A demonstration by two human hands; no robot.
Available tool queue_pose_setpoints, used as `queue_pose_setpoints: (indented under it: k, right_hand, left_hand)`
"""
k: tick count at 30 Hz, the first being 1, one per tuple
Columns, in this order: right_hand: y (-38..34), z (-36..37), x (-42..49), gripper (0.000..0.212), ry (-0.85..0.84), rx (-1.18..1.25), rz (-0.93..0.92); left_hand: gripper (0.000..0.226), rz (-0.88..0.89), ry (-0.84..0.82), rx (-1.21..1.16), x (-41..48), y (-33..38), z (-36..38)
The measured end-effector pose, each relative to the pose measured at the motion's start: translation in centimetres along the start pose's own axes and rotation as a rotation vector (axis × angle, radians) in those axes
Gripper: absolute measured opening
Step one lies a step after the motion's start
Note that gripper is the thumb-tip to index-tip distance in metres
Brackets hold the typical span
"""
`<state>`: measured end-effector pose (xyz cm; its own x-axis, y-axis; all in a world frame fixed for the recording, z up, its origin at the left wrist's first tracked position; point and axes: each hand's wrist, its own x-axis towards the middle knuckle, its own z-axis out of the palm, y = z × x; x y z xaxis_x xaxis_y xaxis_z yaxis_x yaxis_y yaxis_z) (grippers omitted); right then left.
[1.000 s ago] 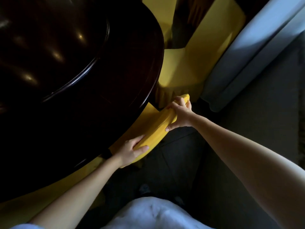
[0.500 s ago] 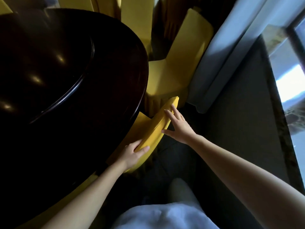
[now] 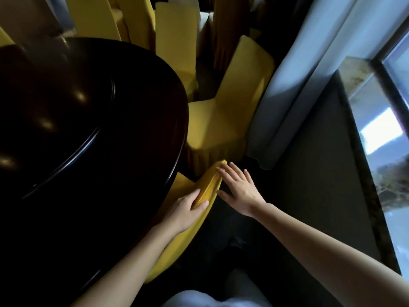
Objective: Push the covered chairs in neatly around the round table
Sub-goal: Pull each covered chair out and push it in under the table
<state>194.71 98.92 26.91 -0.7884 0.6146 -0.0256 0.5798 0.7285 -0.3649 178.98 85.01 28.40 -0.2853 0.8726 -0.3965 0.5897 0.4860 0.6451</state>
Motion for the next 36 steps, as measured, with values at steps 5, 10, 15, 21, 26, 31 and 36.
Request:
queue_pose_setpoints:
  k: [5, 10, 15, 21, 26, 31, 36]
  right_hand:
    - [5.8, -3.0, 3.0, 0.071, -0.019, -0.007, 0.118]
    - [11.5, -6.7, 5.7, 0.070, 0.004, 0.011, 0.179]
    - [17.2, -10.1, 8.0, 0.068, 0.061, 0.021, 0.214]
    - [22.4, -12.3, 9.8, 0.068, 0.081, 0.025, 0.276]
    - [24.9, -13.2, 11.1, 0.068, 0.083, 0.041, 0.281]
    - [26.7, -14.2, 13.5, 0.067, 0.081, 0.050, 0.271]
    - [29.8, -16.0, 17.8, 0.066, 0.113, 0.089, 0.281]
  left_hand:
    - [0.061, 0.076, 0.000, 0.068, 6.8, 5.3, -1.2]
    - [0.063, 0.168, 0.023, 0.194, 13.4, 10.7, -1.0]
    - [0.063, 0.243, 0.044, 0.246, 19.3, 16.3, 0.4]
    - [0.064, 0.258, 0.093, 0.322, 24.1, 21.1, 1.7]
    - [0.065, 0.247, 0.111, 0.369, 27.1, 23.1, 1.3]
    - [0.064, 0.229, 0.105, 0.365, 30.5, 24.7, 0.7]
    - [0.064, 0.254, 0.107, 0.346, 35.8, 26.6, 0.1]
